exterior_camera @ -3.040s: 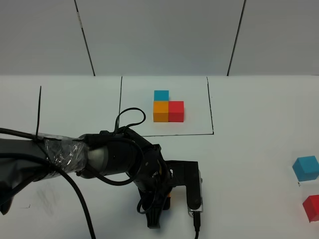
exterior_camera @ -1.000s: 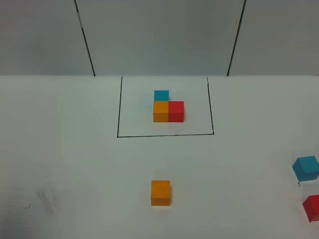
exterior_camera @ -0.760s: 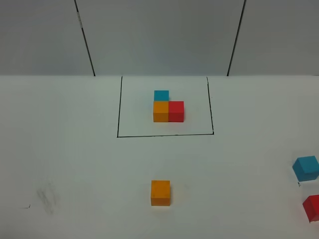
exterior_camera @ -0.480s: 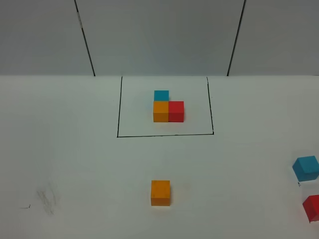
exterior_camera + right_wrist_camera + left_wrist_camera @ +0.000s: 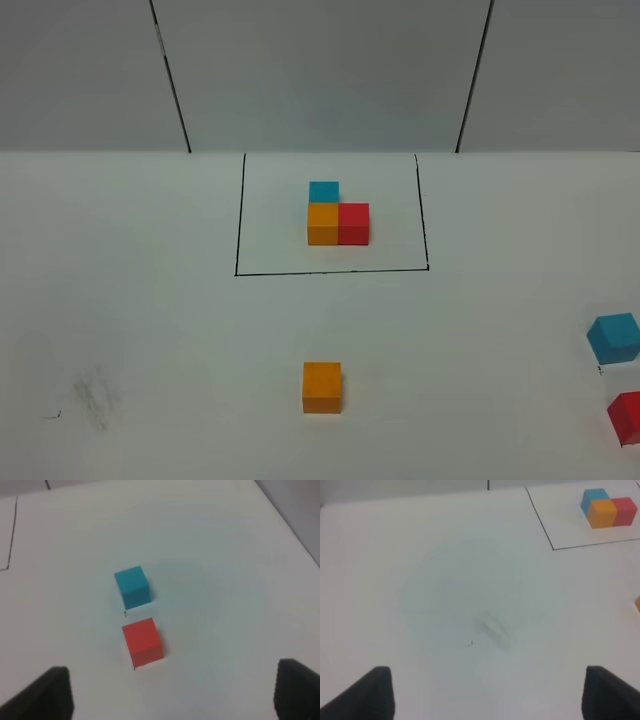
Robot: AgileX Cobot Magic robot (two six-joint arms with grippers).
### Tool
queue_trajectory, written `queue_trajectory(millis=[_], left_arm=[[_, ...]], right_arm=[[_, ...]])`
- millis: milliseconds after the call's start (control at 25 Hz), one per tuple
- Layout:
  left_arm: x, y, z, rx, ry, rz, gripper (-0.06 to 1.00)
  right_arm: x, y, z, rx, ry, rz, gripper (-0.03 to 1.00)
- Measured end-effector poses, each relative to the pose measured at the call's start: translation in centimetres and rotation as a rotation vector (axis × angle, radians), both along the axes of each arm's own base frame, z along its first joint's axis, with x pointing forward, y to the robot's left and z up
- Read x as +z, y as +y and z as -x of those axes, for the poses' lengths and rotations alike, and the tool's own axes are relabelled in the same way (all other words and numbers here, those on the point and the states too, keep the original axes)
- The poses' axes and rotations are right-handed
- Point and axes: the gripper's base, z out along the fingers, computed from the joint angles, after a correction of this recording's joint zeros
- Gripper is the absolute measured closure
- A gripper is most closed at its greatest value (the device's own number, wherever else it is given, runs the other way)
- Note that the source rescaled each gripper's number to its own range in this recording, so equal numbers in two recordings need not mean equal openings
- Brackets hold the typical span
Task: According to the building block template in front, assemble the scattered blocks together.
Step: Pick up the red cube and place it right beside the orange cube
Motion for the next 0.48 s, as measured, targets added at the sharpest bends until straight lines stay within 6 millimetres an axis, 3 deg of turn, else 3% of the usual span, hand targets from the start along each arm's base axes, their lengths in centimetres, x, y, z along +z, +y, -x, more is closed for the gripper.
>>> queue_trajectory(millis=[280, 480], left_arm=[[-2.1, -0.2, -1.2, 0.009, 0.065, 0.035, 0.28], [-2.3, -0.2, -1.2, 0.021, 0.077, 0.054, 0.28]], right_arm=[[0.0, 0.0, 0.0, 0.0, 0.0, 0.0, 0.3], [0.0, 0.0, 0.0, 0.001, 0.0, -0.001, 0.3]])
